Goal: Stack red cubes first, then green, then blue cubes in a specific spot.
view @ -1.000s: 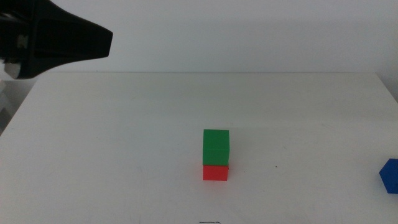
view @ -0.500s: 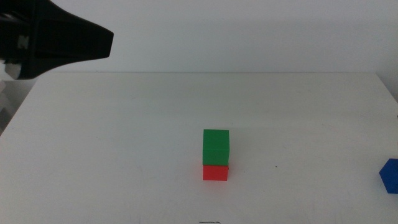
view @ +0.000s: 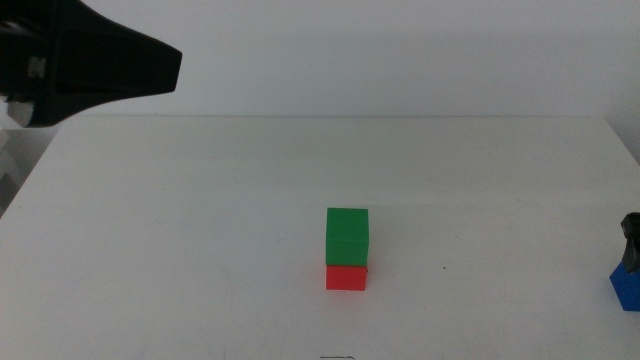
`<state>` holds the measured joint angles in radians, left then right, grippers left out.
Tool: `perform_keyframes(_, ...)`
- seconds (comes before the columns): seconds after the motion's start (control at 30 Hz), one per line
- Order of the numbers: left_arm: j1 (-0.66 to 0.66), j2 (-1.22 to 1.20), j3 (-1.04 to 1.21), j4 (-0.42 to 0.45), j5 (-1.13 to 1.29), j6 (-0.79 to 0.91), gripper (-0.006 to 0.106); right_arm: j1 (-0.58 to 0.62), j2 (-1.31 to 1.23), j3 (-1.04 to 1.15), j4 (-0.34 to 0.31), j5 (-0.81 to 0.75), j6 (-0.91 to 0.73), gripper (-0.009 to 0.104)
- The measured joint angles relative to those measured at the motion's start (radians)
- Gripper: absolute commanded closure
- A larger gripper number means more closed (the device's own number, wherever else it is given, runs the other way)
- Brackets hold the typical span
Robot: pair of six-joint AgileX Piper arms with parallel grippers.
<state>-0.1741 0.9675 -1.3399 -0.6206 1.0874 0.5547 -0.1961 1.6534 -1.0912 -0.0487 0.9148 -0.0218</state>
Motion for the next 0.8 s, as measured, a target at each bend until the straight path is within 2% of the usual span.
perform_keyframes(0.8, 0.000, 0.000, 0.000, 0.000, 0.000, 0.000, 0.007, 0.000, 0.078, 0.020, -0.024, -0.083, 0.005, 0.020)
